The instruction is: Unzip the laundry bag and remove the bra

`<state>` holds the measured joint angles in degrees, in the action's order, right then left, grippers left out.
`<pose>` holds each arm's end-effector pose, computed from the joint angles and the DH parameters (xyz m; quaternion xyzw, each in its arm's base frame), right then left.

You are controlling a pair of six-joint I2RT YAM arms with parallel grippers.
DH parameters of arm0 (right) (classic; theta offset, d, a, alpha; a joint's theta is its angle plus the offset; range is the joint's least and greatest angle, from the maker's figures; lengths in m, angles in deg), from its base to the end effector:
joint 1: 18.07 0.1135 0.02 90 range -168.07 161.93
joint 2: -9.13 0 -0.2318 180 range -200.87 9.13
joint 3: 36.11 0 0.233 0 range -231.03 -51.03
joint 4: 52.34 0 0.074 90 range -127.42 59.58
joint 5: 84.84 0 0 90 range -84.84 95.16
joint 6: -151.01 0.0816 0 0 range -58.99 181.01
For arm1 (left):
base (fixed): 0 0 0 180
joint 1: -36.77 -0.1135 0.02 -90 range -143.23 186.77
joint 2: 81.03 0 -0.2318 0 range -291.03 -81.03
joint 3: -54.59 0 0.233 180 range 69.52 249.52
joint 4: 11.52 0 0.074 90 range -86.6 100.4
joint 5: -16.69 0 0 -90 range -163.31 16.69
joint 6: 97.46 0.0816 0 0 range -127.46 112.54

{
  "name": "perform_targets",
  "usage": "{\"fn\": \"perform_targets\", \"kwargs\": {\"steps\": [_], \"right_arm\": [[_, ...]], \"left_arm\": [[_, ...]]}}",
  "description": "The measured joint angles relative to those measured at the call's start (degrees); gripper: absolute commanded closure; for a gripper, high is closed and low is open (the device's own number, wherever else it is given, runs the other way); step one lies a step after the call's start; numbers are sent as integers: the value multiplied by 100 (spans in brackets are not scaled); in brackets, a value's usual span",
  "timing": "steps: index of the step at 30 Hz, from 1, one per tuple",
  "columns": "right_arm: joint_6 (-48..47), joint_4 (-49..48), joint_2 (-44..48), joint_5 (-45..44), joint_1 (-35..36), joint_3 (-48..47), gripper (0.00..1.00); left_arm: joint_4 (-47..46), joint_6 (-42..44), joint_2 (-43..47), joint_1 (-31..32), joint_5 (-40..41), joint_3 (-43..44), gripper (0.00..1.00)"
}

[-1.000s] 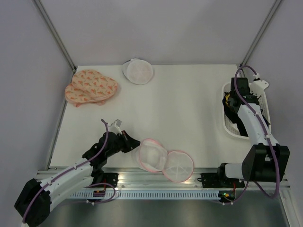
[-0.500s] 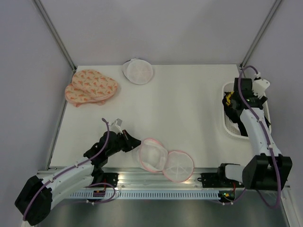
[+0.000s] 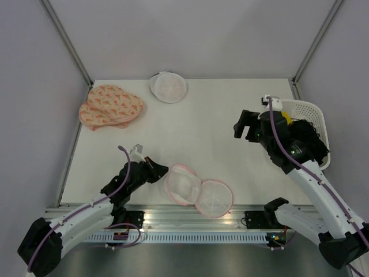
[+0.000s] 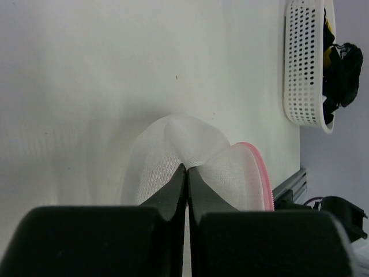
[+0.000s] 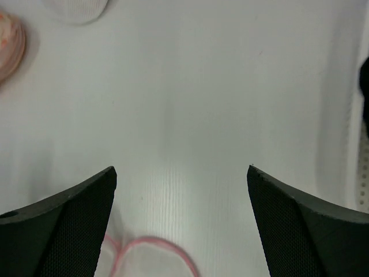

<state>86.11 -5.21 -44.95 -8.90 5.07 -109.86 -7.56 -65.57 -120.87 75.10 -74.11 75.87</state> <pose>0.2279 0.0758 0.3090 0.0780 0.8471 0.1150 0.5129 0.1614 -0.1290 0.1282 -0.1390 0.8199 -0.4180 0.3657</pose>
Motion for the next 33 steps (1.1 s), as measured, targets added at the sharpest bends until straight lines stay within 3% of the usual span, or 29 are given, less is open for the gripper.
{"fn": "perform_targets", "kwargs": {"steps": [9,15,19,21,28,33], "right_arm": [[509,-118,-463,-22,1871,1012,2],[1182,-363,-564,-153,2041,1775,3],[1646,-492,-616,-223,2188,2247,12],[1893,-566,-660,-240,2291,2415,19],[2496,-1086,-1196,-297,2835,2656,24],[2712,-1438,-1786,-481,3029,2649,35]], "left_arm": [[-1034,-326,-417,0,1222,-162,98],[-1318,-876,-308,0,2118,-299,98],[-1290,-1244,11,0,2476,-299,98],[-1250,-1394,190,0,2562,-299,98],[-1141,-1659,516,0,2605,-299,98],[-1137,-1755,509,0,2422,-299,98]]}}
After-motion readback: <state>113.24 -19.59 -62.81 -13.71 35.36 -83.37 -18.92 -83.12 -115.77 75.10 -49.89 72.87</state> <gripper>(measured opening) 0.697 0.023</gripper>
